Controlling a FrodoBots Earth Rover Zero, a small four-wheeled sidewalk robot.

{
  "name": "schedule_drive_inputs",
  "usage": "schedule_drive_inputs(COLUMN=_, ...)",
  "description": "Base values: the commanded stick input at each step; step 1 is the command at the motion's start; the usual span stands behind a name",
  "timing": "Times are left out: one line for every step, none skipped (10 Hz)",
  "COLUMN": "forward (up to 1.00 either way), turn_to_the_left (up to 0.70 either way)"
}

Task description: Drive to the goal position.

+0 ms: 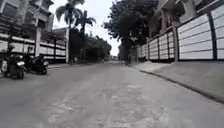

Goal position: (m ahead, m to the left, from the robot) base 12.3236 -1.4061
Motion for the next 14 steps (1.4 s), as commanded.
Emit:
schedule_drive_inputs(forward=1.0, turn_to_the_left=-0.02)
schedule_drive_inputs(forward=1.0, turn_to_the_left=-0.03)
schedule_drive_inputs(forward=1.0, turn_to_the_left=-0.06)
schedule_drive_inputs(forward=1.0, turn_to_the_left=-0.08)
schedule_drive_inputs(forward=1.0, turn_to_the_left=-0.04)
schedule_drive_inputs(forward=1.0, turn_to_the_left=-0.35)
schedule_drive_inputs(forward=1.0, turn_to_the_left=-0.21)
schedule_drive_inputs(forward=1.0, turn_to_the_left=-0.13)
schedule_drive_inputs(forward=1.0, turn_to_the_left=-0.11)
schedule_drive_inputs(forward=1.0, turn_to_the_left=-0.37)
schedule_drive_inputs(forward=1.0, turn_to_the_left=-0.27)
schedule_drive_inputs(forward=1.0, turn_to_the_left=-0.2)
schedule_drive_inputs(forward=1.0, turn_to_the_left=-0.36)
schedule_drive_inputs(forward=1.0, turn_to_the_left=-0.23)
